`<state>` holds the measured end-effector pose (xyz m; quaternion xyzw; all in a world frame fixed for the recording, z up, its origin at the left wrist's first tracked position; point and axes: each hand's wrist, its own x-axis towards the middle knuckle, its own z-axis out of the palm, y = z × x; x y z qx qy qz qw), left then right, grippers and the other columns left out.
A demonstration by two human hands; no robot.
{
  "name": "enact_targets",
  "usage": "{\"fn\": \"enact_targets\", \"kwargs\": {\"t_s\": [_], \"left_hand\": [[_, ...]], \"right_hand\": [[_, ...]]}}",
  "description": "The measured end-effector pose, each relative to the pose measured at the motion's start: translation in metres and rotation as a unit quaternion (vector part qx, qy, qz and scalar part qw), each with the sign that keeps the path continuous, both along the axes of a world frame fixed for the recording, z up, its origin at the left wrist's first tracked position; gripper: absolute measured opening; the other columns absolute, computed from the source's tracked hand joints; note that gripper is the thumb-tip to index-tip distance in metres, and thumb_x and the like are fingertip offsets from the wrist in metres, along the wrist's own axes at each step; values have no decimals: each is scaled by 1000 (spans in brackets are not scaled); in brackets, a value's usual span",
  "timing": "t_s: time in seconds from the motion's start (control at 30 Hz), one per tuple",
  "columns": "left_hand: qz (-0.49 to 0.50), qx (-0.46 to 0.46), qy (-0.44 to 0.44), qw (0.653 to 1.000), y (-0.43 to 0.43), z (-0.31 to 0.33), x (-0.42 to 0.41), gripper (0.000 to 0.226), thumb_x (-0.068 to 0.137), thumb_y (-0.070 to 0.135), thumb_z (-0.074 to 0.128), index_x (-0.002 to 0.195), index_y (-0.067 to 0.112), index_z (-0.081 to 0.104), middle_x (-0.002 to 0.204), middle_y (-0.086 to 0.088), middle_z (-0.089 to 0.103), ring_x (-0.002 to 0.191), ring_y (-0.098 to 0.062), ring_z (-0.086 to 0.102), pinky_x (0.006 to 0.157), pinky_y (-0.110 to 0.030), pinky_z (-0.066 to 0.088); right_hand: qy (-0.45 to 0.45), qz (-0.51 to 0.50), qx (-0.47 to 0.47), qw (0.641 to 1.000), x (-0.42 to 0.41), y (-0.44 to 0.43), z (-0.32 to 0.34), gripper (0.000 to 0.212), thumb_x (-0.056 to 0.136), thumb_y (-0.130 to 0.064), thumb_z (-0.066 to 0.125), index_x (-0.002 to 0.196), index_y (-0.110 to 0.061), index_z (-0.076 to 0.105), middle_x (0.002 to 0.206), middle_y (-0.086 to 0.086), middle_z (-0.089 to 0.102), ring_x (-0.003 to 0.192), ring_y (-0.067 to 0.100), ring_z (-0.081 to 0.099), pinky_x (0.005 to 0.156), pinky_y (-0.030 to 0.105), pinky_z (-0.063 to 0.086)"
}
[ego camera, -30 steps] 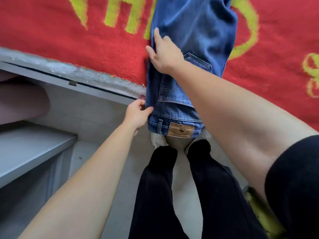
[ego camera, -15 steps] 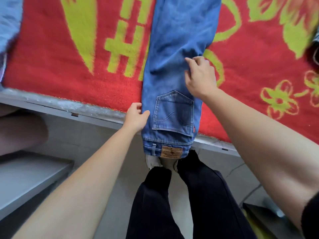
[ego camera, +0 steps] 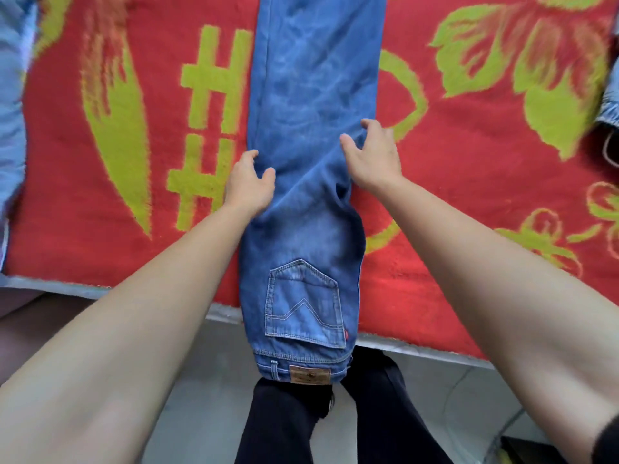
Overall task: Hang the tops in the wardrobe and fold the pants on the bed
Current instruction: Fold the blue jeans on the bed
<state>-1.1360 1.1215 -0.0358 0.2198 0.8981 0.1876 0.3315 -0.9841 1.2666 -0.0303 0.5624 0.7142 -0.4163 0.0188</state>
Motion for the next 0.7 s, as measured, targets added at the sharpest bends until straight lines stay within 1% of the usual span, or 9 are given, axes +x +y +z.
{"fn": "enact_targets", "kwargs": {"t_s": [0.1,0.2,0.33,0.43,0.47,0.53,0.6,0.63,0.7], "left_hand": [[-8,2,19,1000,38,8,-16,53,97,27,53,144,8,40,144,-13,48,132,-27,45,109,-34,34],[-24,1,36,999,81,9,-35,55,97,31,53,145,9,38,145,-12,46,134,-27,43,109,-35,33],[-46,-18,81,996,139,-10,-66,55,96,38,53,140,8,41,140,-13,49,129,-32,47,104,-39,38],[-44,-45,96,993,164,-33,-84,54,90,47,59,126,8,54,129,-13,60,120,-34,54,98,-41,45],[-34,-40,92,994,168,-39,-90,51,87,49,62,119,9,60,123,-10,64,116,-32,58,94,-39,47],[-3,6,89,996,174,-48,-102,39,82,45,69,104,13,67,108,-2,70,103,-24,64,86,-31,48],[12,69,111,991,180,-50,-111,24,82,38,71,94,18,64,93,2,67,91,-18,62,79,-25,42],[9,95,128,987,182,-50,-113,18,84,34,70,90,21,60,88,3,63,86,-16,58,76,-23,38],[0,123,145,982,182,-54,-115,17,86,31,67,87,22,52,84,4,58,80,-14,50,71,-22,33]], "right_hand": [[-31,16,-19,999,-5,40,3,63,97,-38,53,149,-10,33,145,20,41,133,35,43,107,36,33],[-31,2,-32,999,-17,76,2,62,95,-34,54,148,-9,34,145,18,44,134,34,42,107,36,33],[-24,-44,-55,997,-39,112,-13,57,92,-40,58,137,-10,45,135,11,57,126,31,52,100,36,41],[-49,-93,-63,992,-48,126,-37,53,88,-48,62,126,-12,55,128,9,63,120,30,57,98,36,46],[-62,-107,-48,991,-51,130,-44,47,88,-47,61,122,-14,61,125,9,65,119,29,59,96,34,47],[-73,-134,8,988,-57,135,-50,31,92,-39,57,115,-21,68,123,5,67,119,27,59,92,30,45],[-36,-142,97,984,-66,138,-50,26,98,-33,50,116,-23,66,123,4,66,118,24,57,93,31,41],[-13,-136,135,981,-70,138,-51,26,100,-31,47,118,-21,64,122,4,64,117,24,56,94,32,38],[-6,-116,160,980,-78,137,-59,28,102,-28,43,122,-16,59,123,6,60,116,24,54,92,31,35]]}}
